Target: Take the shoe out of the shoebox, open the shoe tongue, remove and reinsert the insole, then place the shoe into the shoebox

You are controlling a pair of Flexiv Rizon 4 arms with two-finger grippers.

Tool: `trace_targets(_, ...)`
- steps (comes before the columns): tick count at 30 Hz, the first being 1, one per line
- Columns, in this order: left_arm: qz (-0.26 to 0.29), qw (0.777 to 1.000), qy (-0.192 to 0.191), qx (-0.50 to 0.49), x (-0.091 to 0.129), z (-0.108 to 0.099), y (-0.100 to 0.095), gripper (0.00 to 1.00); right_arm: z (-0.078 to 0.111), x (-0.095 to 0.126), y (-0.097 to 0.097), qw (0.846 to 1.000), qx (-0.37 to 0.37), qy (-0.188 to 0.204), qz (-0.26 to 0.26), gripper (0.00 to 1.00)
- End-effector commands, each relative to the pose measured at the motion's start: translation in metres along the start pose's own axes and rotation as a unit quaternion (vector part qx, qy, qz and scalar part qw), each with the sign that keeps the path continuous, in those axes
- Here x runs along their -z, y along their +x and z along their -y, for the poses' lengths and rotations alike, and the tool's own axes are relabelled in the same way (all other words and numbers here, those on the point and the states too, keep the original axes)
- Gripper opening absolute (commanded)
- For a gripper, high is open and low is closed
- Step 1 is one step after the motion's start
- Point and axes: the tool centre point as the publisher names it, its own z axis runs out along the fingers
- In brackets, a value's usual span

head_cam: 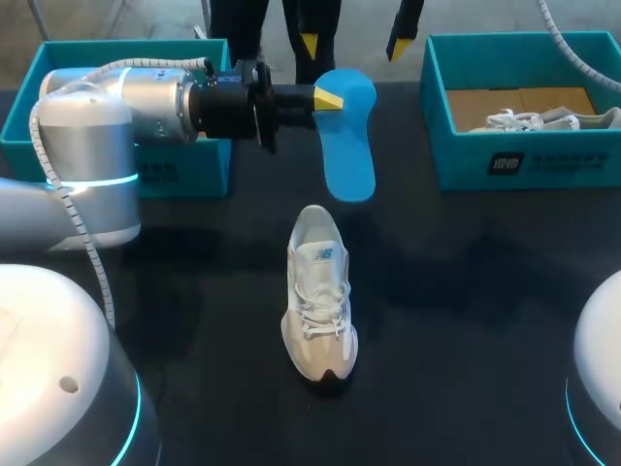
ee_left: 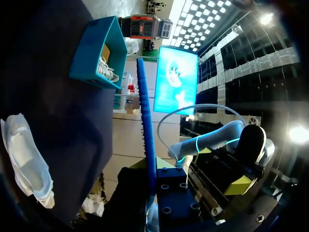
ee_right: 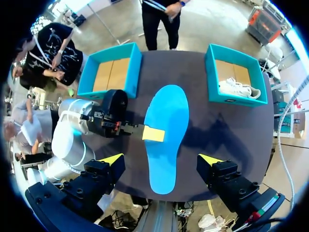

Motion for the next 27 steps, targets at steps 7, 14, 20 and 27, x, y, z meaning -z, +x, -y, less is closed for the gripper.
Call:
trace_targets(7, 0.001, 1.0, 0.001, 0.0, 0.001, -0.001, 0.0, 0.0, 0.0, 0.0, 0.0, 1.0, 0.0, 0.0, -0.001, 1.0)
trace_targets(14, 0.001, 1.0, 0.001, 0.0, 0.001, -0.001, 0.0, 0.0, 0.0, 0.0, 0.0, 1.0, 0.0, 0.0, -0.001, 1.0)
trace_targets(20, 0.001, 1.0, 0.001, 0.0, 0.001, -0.001, 0.0, 0.0, 0.005, -0.001, -0.005, 1.0, -0.001, 0.004, -0.021, 1.0)
trace_targets(27, 0.001, 1.0, 0.001, 0.0, 0.001, -0.001, 0.0, 0.0, 0.012, 0.0, -0.021, 0.998, -0.009, -0.005, -0.058, 1.0)
